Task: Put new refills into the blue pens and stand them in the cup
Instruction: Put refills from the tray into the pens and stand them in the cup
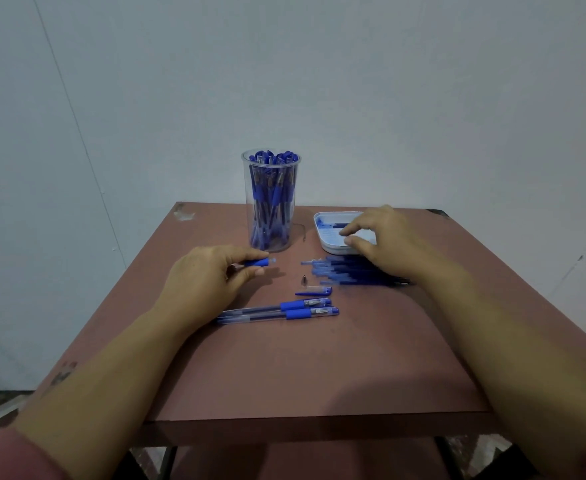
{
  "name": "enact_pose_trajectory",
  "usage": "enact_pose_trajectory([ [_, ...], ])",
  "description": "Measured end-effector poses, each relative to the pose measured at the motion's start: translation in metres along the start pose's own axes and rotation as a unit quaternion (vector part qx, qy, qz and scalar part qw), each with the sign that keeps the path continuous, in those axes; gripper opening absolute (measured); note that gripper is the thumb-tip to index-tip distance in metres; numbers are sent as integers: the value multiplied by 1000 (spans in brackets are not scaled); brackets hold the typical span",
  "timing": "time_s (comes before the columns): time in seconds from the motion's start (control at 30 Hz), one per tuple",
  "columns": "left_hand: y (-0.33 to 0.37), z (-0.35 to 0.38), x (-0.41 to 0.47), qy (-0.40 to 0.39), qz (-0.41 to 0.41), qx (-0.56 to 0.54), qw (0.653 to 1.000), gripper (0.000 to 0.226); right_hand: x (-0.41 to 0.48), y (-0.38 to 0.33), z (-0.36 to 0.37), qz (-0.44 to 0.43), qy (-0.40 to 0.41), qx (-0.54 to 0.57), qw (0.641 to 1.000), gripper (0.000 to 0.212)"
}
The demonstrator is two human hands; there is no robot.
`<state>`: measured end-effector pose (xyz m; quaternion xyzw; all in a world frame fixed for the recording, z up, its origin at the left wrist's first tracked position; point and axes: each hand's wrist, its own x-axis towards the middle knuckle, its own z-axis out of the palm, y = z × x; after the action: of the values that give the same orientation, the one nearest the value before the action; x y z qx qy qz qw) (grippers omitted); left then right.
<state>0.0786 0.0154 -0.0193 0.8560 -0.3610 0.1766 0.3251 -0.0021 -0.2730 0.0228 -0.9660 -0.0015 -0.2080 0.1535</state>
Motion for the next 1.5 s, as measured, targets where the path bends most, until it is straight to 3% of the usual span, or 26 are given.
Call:
enact_pose_trajectory([
  [0.33,-4,1,1,17,-14,-5,1000,22,70,33,12,105,-126,-52,985,26],
  [0.77,-5,3,4,15,-13,-6,1000,23,81,43,26,128,-122,-50,983,10],
  [1.03,-8,3,4,9,-17,3,1000,23,72,22,8,52,-125,-79,988,8],
  [1.23,-7,4,4,8,-17,-5,1000,23,35,-24,-14,-44,-82,-22,995,6],
  [1.5,1,1,1,9,6,-24,1000,24,-12,-43,1,-69,-15,68,995,5],
])
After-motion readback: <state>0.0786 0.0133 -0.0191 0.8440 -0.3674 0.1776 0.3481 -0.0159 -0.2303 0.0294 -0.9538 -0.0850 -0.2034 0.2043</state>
